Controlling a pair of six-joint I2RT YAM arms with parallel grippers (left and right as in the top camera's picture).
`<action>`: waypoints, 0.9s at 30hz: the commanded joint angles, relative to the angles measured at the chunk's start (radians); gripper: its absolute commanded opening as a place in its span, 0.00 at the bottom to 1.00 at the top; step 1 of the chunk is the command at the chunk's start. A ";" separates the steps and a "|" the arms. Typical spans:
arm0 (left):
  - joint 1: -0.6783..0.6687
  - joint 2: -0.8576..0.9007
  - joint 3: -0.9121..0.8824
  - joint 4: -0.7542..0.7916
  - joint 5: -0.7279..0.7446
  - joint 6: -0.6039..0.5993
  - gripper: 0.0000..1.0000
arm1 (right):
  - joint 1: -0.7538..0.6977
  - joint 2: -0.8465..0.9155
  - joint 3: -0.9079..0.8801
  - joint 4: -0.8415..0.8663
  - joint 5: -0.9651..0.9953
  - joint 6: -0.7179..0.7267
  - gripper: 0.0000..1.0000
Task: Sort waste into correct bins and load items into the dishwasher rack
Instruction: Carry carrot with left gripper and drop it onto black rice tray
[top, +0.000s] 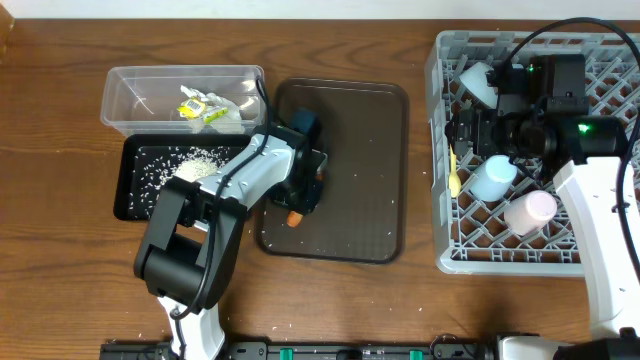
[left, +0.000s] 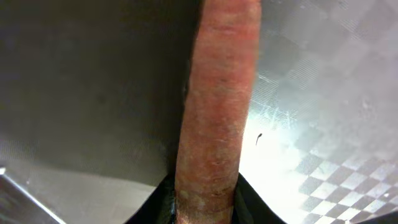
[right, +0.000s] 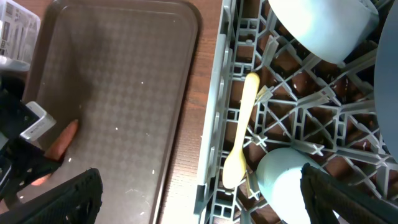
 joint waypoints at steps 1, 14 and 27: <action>0.001 0.007 0.037 -0.033 -0.012 -0.040 0.10 | -0.006 -0.008 0.017 -0.002 0.003 0.010 0.99; 0.074 -0.127 0.243 -0.242 -0.087 -0.166 0.09 | -0.006 -0.008 0.017 -0.002 0.003 0.010 0.99; 0.494 -0.168 0.194 -0.222 -0.223 -0.575 0.10 | -0.006 -0.008 0.017 -0.005 0.003 0.010 0.99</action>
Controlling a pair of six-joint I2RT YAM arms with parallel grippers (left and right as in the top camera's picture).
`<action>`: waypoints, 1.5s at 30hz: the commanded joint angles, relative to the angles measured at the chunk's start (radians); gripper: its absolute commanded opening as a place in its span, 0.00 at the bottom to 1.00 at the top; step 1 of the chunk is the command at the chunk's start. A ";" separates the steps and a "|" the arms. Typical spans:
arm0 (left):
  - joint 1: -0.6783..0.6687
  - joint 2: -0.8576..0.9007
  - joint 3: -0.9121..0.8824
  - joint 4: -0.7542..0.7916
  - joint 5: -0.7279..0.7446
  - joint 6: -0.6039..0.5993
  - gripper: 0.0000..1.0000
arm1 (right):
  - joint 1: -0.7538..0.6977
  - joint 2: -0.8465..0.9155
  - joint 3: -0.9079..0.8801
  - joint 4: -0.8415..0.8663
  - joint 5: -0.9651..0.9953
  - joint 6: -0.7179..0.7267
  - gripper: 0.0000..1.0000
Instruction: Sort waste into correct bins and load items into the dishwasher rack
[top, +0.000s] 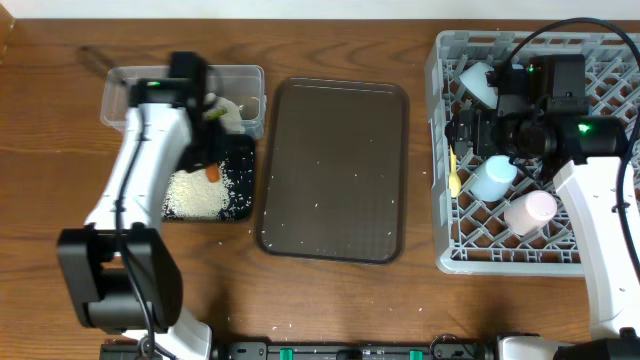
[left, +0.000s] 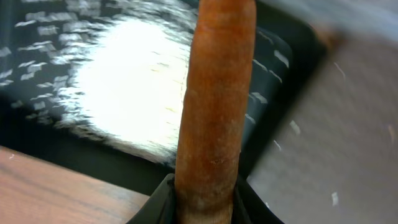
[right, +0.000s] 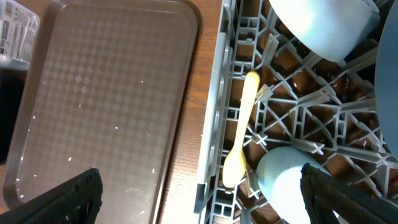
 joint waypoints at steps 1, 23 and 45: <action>0.076 0.013 -0.047 0.043 -0.032 -0.195 0.10 | -0.006 -0.008 0.017 -0.002 0.003 0.010 0.99; 0.137 0.017 -0.320 0.387 -0.032 -0.594 0.42 | -0.006 -0.008 0.017 -0.010 0.003 0.010 0.99; 0.137 -0.369 -0.273 0.409 0.107 -0.557 0.90 | -0.004 -0.352 0.131 -0.020 -0.029 0.030 0.99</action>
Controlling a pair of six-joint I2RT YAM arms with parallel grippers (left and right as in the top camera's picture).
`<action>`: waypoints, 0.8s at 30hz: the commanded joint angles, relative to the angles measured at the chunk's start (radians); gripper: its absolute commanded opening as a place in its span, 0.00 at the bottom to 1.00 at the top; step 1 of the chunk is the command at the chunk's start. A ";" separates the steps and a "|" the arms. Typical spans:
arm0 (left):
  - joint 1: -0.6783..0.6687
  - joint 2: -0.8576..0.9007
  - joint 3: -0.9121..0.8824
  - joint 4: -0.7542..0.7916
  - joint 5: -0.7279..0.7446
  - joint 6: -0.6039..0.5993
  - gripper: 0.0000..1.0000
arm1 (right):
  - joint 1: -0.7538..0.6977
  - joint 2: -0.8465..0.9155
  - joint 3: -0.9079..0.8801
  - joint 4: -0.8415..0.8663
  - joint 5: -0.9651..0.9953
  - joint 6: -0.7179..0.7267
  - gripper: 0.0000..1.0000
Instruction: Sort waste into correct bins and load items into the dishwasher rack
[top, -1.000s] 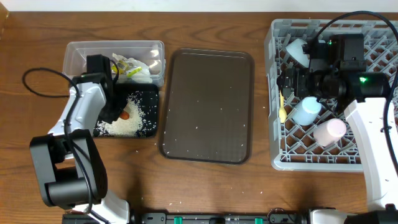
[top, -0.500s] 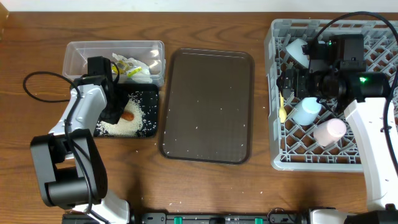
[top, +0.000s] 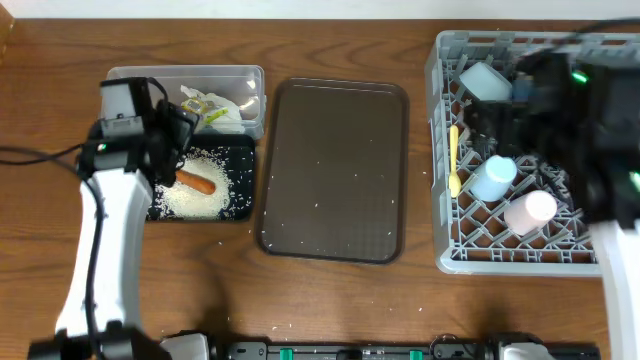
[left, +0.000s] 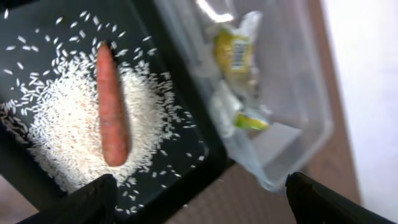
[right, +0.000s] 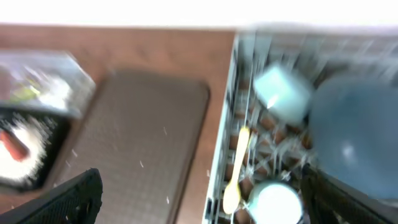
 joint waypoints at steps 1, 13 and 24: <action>0.000 -0.018 0.013 -0.004 0.013 0.010 0.90 | -0.003 -0.123 0.028 -0.008 -0.047 0.040 0.99; 0.000 -0.016 0.013 -0.004 0.013 0.010 0.95 | -0.003 -0.372 0.028 -0.074 -0.014 -0.008 0.99; 0.000 -0.016 0.013 -0.004 0.013 0.010 0.96 | -0.017 -0.556 -0.330 0.147 0.166 -0.120 0.99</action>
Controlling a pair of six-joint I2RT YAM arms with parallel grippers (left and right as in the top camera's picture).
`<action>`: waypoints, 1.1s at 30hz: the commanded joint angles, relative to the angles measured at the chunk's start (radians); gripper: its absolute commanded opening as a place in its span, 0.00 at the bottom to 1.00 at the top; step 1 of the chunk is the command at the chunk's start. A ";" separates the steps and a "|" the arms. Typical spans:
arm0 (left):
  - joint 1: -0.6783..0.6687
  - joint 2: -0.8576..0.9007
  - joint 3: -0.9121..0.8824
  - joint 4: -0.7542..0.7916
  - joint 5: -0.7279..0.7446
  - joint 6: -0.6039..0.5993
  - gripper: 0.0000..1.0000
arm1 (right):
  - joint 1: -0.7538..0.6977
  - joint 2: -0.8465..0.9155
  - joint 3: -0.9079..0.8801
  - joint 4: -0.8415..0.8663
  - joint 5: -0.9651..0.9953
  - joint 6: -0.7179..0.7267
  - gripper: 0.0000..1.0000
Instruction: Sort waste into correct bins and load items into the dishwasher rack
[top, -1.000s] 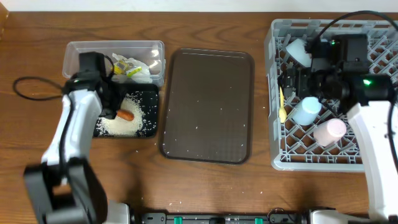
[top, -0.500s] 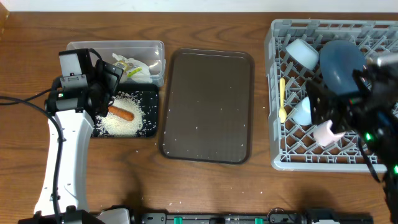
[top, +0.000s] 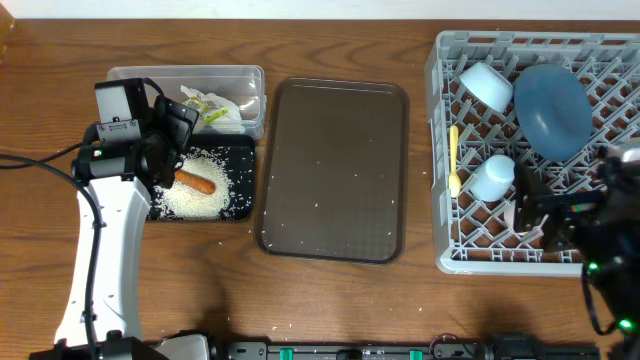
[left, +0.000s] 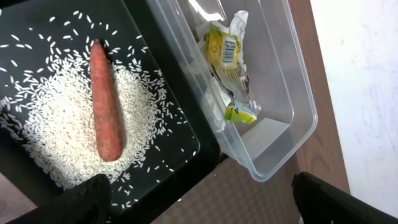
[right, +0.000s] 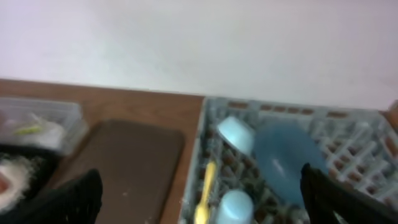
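Note:
An orange carrot (top: 195, 181) (left: 106, 118) lies on the white rice in the black bin (top: 240, 205) (left: 186, 134). My left gripper (top: 165, 148) (left: 199, 208) hovers open above that bin's left part, nothing between its fingers (left: 78, 199). Behind it the clear bin (top: 130, 80) (left: 292, 106) holds crumpled wrappers (left: 227, 56). The grey dish rack (top: 440, 150) (right: 205, 118) carries a white cup (top: 485, 85), a blue bowl (top: 550, 110) (right: 286, 155), a yellow spoon (top: 453, 160) (right: 205, 186) and a light blue cup (top: 492, 178). My right gripper (top: 530, 212) (right: 199, 211) is open, over the rack's front right.
A brown tray (top: 335, 170) (right: 124, 162) with a few rice grains lies between the bins and the rack. The bare wooden table (top: 340, 300) surrounds them. The right wrist view is blurred.
My right arm has moved from over the rack's back to its front right corner, uncovering the blue bowl. The left gripper stays open above the carrot, slightly shifted.
My left gripper was shut on the carrot on the brown tray. It then held the carrot over the rice bin. Later the carrot lay on the rice and the gripper was open. The right arm stood over the rack, and now is at its front.

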 joint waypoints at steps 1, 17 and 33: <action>0.000 0.004 0.013 0.000 -0.005 0.010 0.96 | -0.006 -0.104 -0.197 0.117 0.045 -0.067 0.99; 0.000 0.004 0.013 0.000 -0.005 0.010 0.96 | -0.006 -0.643 -1.114 0.764 0.024 0.076 0.99; 0.000 0.004 0.013 0.000 -0.005 0.010 0.96 | -0.001 -0.717 -1.273 0.805 0.034 0.075 0.99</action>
